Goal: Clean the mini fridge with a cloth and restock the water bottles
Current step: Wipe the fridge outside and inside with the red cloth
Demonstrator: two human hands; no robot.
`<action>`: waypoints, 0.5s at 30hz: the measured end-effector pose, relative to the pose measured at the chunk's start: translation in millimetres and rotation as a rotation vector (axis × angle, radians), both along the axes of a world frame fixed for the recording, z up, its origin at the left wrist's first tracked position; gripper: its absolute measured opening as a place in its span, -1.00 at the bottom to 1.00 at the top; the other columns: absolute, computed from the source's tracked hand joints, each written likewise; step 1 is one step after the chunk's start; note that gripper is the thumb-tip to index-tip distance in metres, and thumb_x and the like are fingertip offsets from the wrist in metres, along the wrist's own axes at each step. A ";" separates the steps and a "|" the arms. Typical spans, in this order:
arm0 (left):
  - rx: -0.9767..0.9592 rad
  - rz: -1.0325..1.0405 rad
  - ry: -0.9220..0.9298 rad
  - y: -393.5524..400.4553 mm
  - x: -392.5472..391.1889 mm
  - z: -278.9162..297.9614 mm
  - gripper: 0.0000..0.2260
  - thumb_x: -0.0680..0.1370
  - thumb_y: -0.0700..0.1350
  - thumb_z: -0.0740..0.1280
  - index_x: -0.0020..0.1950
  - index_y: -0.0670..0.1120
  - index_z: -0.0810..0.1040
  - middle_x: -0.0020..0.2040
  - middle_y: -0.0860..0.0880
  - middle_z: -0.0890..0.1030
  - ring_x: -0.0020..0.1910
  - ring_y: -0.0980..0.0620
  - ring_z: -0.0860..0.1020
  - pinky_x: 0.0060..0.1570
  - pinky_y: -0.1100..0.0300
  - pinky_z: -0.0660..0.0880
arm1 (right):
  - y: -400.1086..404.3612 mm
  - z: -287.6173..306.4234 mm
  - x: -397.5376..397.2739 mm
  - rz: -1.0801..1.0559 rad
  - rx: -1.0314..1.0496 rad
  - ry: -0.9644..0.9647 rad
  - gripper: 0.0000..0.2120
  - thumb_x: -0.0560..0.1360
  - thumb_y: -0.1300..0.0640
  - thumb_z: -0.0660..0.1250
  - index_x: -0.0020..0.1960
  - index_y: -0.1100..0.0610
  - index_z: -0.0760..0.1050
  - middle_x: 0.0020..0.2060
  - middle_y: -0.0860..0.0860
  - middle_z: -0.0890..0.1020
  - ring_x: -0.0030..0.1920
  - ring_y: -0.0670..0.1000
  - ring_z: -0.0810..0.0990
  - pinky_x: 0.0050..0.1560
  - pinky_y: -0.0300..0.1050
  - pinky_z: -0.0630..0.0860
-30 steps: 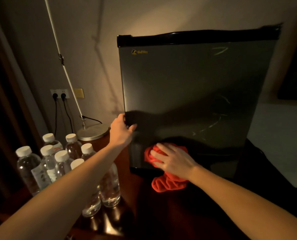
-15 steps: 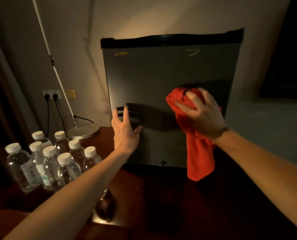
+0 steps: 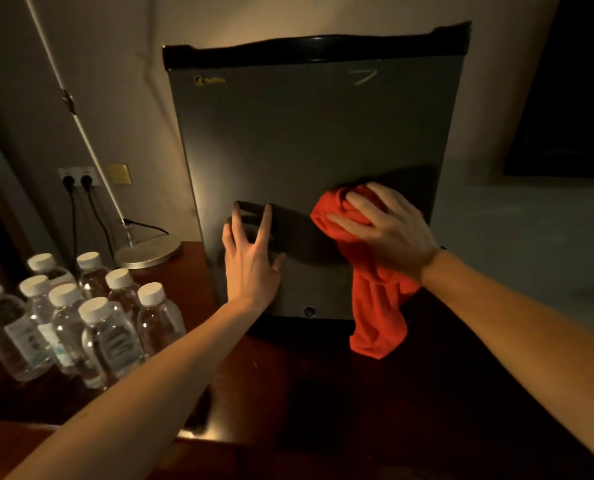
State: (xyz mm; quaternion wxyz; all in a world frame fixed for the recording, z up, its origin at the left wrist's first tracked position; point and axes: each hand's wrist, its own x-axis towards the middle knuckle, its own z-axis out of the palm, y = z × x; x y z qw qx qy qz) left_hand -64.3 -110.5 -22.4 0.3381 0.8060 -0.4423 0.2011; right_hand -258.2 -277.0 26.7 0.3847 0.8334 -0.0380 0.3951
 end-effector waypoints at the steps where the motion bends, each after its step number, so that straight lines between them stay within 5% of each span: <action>1: -0.004 -0.001 -0.012 -1.5 -2.5 -0.8 -0.20 0.52 -0.05 0.42 0.59 0.20 -0.02 0.60 -0.12 -0.16 0.54 -0.30 -0.08 0.40 -0.31 0.23 | 1.9 -0.6 1.1 -0.012 0.011 -0.020 -0.62 0.54 0.18 0.20 0.32 -0.01 0.52 0.26 0.15 0.52 0.24 0.30 0.40 0.23 0.18 0.45; 4: 0.016 -0.010 -0.080 -4.3 -10.3 -2.9 -0.24 0.52 -0.04 0.41 0.59 0.17 0.04 0.60 -0.12 -0.15 0.52 -0.31 -0.01 0.39 -0.27 0.24 | -0.5 -30.0 2.7 0.004 0.052 -0.019 -0.61 0.52 0.16 0.21 0.32 -0.04 0.53 0.30 0.11 0.42 0.27 0.30 0.35 0.27 0.19 0.39; 11: 0.058 -0.030 -0.140 -8.9 -20.9 -16.8 -0.24 0.50 0.04 0.42 0.58 0.17 0.06 0.60 -0.08 -0.13 0.53 -0.25 0.03 0.44 -0.18 0.19 | -5.6 -103.7 -39.5 -0.093 -0.029 0.386 -0.59 0.47 0.09 0.18 0.29 -0.06 0.51 0.29 0.05 0.50 0.23 0.27 0.50 0.25 0.13 0.47; 15: 0.095 -0.047 -0.127 -10.5 -22.9 -14.1 -0.22 0.53 0.05 0.39 0.59 0.20 -0.05 0.58 -0.04 -0.20 0.54 -0.23 -0.05 0.48 -0.16 0.08 | -28.6 -83.6 -50.7 -0.093 -0.040 0.293 -0.43 0.44 0.18 0.15 0.43 -0.11 0.33 0.32 0.08 0.47 0.24 0.26 0.51 0.21 0.12 0.50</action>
